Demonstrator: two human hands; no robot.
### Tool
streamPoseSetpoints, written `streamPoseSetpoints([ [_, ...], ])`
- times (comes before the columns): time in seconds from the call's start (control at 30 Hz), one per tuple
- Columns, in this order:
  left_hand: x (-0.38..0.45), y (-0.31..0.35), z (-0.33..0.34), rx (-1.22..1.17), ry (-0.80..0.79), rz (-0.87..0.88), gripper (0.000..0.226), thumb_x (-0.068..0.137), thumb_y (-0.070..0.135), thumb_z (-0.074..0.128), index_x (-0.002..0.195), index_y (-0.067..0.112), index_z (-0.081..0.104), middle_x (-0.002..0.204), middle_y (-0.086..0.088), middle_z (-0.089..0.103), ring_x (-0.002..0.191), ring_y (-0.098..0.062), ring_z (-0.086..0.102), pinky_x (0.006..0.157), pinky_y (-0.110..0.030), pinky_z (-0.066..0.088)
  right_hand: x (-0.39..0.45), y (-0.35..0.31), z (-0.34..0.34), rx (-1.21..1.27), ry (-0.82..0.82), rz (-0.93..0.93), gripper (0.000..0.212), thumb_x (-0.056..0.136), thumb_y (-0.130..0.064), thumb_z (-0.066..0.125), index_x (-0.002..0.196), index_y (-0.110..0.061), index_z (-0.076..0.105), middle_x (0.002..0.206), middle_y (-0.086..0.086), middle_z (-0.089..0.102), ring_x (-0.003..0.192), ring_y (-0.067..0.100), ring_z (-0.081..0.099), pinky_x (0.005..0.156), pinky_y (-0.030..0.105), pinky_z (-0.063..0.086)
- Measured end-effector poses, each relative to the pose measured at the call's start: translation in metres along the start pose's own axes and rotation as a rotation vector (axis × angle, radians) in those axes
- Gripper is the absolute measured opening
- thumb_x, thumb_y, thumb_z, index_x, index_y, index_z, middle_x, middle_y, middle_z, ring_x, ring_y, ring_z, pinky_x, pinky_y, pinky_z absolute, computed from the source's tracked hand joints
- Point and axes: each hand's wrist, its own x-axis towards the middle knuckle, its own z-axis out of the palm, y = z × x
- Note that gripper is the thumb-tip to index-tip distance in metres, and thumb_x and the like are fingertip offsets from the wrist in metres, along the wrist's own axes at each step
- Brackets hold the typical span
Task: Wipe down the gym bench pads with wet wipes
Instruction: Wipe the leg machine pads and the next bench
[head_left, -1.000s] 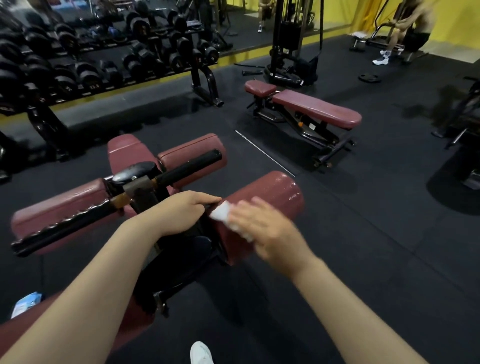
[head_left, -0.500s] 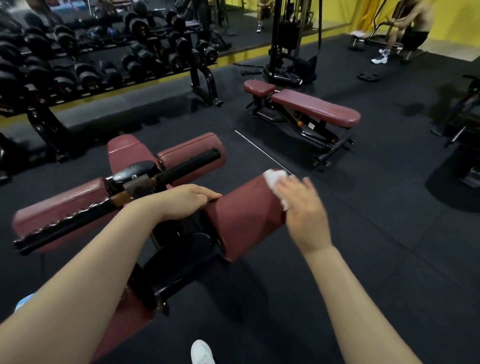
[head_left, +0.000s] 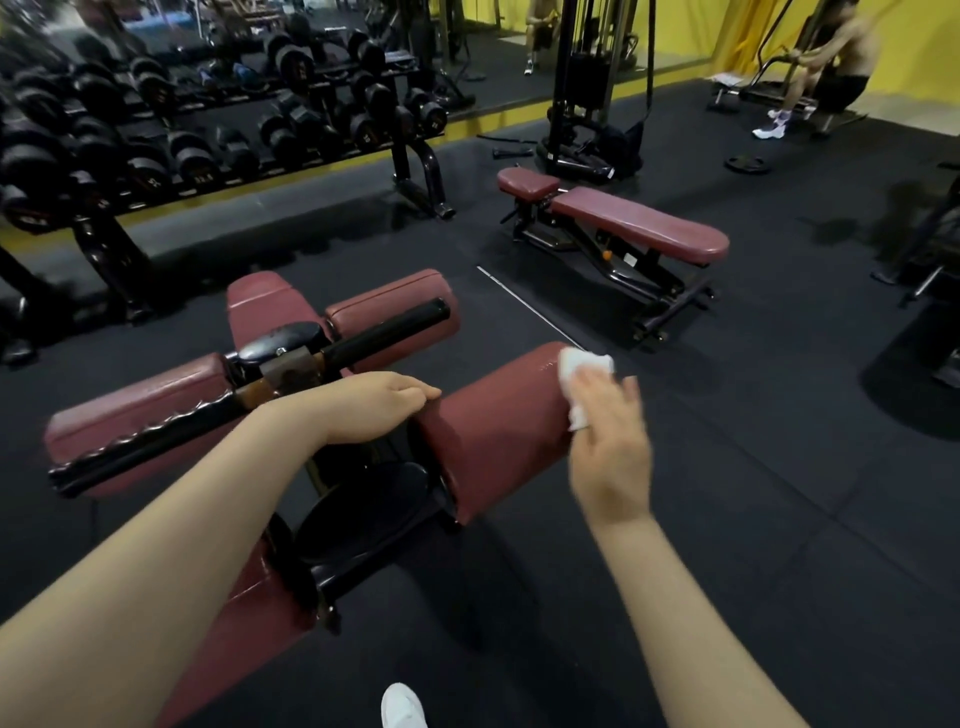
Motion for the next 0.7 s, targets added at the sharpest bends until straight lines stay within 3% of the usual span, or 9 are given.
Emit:
streamPoseSetpoints([
  [0.07,-0.006,-0.001,0.000,-0.038,0.038,0.081,0.038,0.106,0.024,0.036,0.139,0.028,0.055,0.143,0.020,0.047,0.135,0.002,0.038,0.119,-0.022,0.020,-0.027,-0.035,-0.002,0.143,-0.144,-0.283,0.032,0.094,0.004,0.046,0.112,-0.006,0.071,0.125,0.000,0.067,0.120,0.011,0.060,0.110,0.033,0.040],
  [0.13,-0.010,-0.002,0.005,-0.030,0.033,0.112,0.038,0.107,0.026,0.036,0.140,0.030,0.054,0.140,0.024,0.045,0.134,0.005,0.037,0.120,-0.022,0.019,-0.045,-0.037,-0.003,0.140,-0.286,-0.637,0.035,0.093,0.002,0.046,0.117,-0.004,0.070,0.134,0.007,0.061,0.130,0.019,0.053,0.114,0.042,0.035],
  [0.17,-0.009,-0.003,0.009,-0.028,0.030,0.103,0.039,0.107,0.026,0.035,0.141,0.030,0.053,0.138,0.025,0.044,0.134,0.005,0.036,0.119,-0.022,0.019,-0.036,-0.023,-0.005,0.125,-0.343,-0.683,0.037,0.091,0.003,0.046,0.120,-0.005,0.069,0.135,0.007,0.060,0.130,0.021,0.053,0.115,0.042,0.033],
  [0.27,-0.002,-0.007,0.017,-0.064,0.001,0.038,0.042,0.104,0.029,0.034,0.142,0.031,0.052,0.143,0.023,0.043,0.135,0.001,0.037,0.121,-0.027,0.019,0.000,0.023,-0.008,0.052,-0.211,-0.360,0.040,0.085,0.010,0.048,0.115,-0.004,0.071,0.123,0.009,0.067,0.118,0.024,0.062,0.116,0.039,0.031],
  [0.37,0.002,-0.012,0.017,-0.054,0.020,-0.008,0.043,0.104,0.027,0.033,0.140,0.030,0.056,0.144,0.018,0.050,0.136,-0.005,0.042,0.121,-0.031,0.023,0.017,0.009,-0.012,-0.026,-0.097,-0.070,0.038,0.089,0.000,0.041,0.112,-0.002,0.071,0.119,0.016,0.069,0.111,0.023,0.065,0.116,0.024,0.027],
  [0.43,-0.003,-0.010,0.014,-0.036,0.092,0.014,0.040,0.106,0.026,0.034,0.138,0.029,0.056,0.143,0.018,0.050,0.136,-0.003,0.041,0.120,-0.028,0.023,-0.002,-0.031,-0.007,0.114,-0.225,-0.194,0.034,0.093,-0.003,0.044,0.115,-0.003,0.070,0.122,0.019,0.067,0.112,0.016,0.064,0.111,0.023,0.036],
  [0.53,-0.013,-0.005,0.011,-0.022,0.098,0.087,0.039,0.106,0.027,0.034,0.138,0.030,0.055,0.139,0.023,0.047,0.133,0.003,0.038,0.116,-0.021,0.023,-0.040,-0.048,-0.004,0.157,-0.398,-0.740,0.034,0.094,0.000,0.047,0.122,-0.005,0.067,0.136,0.009,0.060,0.132,0.019,0.051,0.115,0.039,0.033],
  [0.57,-0.015,-0.005,0.011,-0.004,0.077,0.078,0.039,0.107,0.028,0.033,0.139,0.032,0.054,0.137,0.025,0.045,0.131,0.004,0.037,0.114,-0.019,0.021,-0.034,-0.034,-0.002,0.158,-0.405,-0.778,0.034,0.094,0.000,0.049,0.122,-0.006,0.068,0.138,0.007,0.058,0.133,0.019,0.050,0.116,0.041,0.033],
  [0.7,-0.006,-0.002,0.013,-0.003,0.011,0.004,0.041,0.107,0.029,0.030,0.140,0.032,0.054,0.143,0.020,0.048,0.135,-0.003,0.039,0.118,-0.025,0.022,0.010,0.030,-0.008,0.038,-0.123,-0.147,0.040,0.092,0.003,0.041,0.119,-0.005,0.069,0.130,0.004,0.062,0.121,0.025,0.061,0.118,0.039,0.028],
])
